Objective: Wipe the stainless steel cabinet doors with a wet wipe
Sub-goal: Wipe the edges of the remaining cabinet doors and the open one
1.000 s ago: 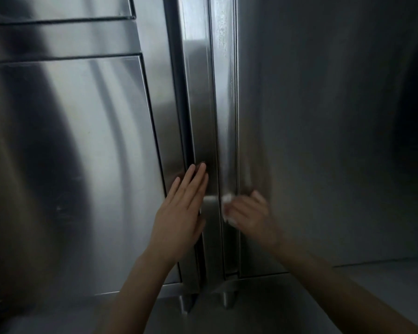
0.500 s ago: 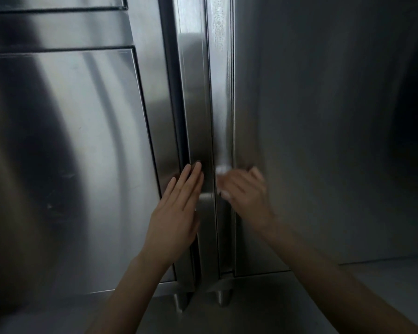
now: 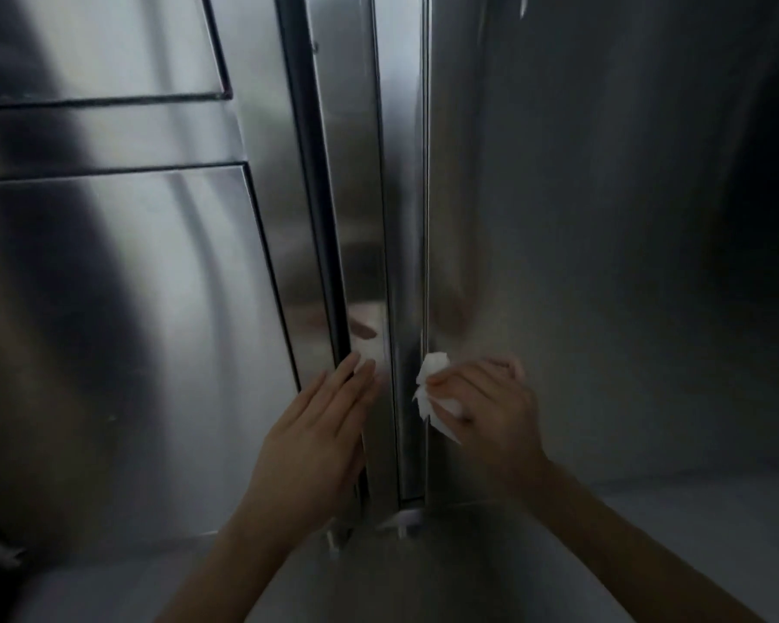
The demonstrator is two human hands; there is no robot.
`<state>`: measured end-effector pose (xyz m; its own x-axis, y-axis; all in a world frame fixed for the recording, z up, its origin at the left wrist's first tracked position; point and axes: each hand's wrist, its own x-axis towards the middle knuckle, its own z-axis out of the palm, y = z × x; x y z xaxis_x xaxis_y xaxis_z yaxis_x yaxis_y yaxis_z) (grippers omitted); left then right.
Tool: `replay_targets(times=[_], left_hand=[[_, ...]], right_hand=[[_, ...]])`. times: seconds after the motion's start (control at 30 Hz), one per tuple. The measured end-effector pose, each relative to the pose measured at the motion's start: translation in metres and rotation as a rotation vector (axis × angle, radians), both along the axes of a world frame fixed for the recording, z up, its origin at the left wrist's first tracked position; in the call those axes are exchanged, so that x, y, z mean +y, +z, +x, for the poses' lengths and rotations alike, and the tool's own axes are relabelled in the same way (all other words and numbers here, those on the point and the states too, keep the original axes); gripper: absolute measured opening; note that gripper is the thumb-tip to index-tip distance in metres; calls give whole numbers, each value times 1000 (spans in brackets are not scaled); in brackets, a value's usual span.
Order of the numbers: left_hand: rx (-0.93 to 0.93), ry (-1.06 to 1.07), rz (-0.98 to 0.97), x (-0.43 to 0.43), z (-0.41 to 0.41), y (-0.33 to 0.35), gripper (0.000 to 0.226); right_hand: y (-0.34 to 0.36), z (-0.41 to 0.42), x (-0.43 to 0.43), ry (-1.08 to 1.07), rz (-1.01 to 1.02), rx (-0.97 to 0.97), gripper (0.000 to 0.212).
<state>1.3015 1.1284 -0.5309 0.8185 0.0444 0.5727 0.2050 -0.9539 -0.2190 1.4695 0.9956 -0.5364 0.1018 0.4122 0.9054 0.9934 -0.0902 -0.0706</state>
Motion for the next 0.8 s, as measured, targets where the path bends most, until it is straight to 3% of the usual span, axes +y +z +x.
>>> replay_targets(times=[0.4, 0.6, 0.67, 0.8], left_hand=[[99, -63, -116, -42, -45, 257, 45], [111, -143, -136, -67, -47, 409, 42], [123, -162, -164, -78, -44, 462, 41], [128, -220, -208, -102, -33, 557, 41]], right_hand=[[230, -45, -58, 150, -267, 1, 12], [382, -44, -106, 56, -373, -40, 16], [437, -42, -119, 26, -382, -70, 5], [533, -48, -142, -29, -384, -36, 12]])
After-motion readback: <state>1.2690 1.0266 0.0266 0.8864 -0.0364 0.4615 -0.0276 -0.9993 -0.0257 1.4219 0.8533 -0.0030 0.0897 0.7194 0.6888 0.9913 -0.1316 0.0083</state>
